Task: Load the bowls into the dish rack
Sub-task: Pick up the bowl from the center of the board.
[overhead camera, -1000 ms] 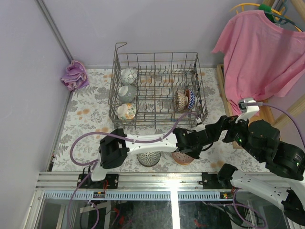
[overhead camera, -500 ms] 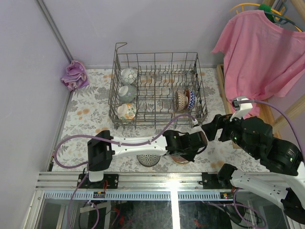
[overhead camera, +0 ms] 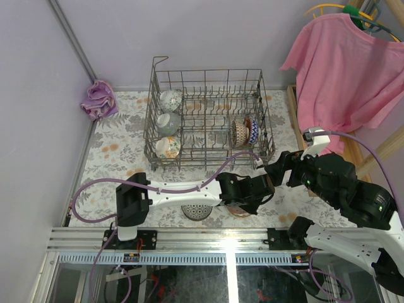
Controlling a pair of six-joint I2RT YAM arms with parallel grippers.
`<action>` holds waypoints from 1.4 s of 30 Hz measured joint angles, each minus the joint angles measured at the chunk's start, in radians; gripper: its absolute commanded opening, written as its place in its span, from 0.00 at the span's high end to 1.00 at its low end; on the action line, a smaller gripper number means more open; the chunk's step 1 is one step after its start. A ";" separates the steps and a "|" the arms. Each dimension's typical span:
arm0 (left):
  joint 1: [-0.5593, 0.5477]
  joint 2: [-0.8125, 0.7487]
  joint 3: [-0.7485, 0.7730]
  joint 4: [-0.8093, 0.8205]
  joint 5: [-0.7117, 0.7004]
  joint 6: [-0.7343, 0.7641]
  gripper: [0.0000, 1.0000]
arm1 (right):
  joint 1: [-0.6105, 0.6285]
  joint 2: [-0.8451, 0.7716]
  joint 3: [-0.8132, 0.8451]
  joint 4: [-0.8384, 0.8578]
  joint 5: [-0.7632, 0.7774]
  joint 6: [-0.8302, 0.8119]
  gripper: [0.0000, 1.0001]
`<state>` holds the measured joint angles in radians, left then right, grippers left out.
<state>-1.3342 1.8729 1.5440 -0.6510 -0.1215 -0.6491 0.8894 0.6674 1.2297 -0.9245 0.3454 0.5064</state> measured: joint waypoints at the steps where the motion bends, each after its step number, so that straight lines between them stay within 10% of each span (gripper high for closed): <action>1: 0.000 0.002 0.000 0.000 0.003 0.000 0.80 | 0.000 0.000 -0.003 0.001 0.000 0.001 0.18; 18: 0.001 0.025 -0.002 0.000 0.017 0.000 0.72 | 0.000 -0.016 -0.018 0.002 0.000 0.010 0.18; 42: 0.001 0.070 0.011 -0.005 0.007 0.002 0.87 | 0.000 -0.032 -0.033 0.001 0.000 0.018 0.18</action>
<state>-1.3334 1.9430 1.5555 -0.6563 -0.1143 -0.6468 0.8890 0.6353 1.1969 -0.9234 0.3454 0.5243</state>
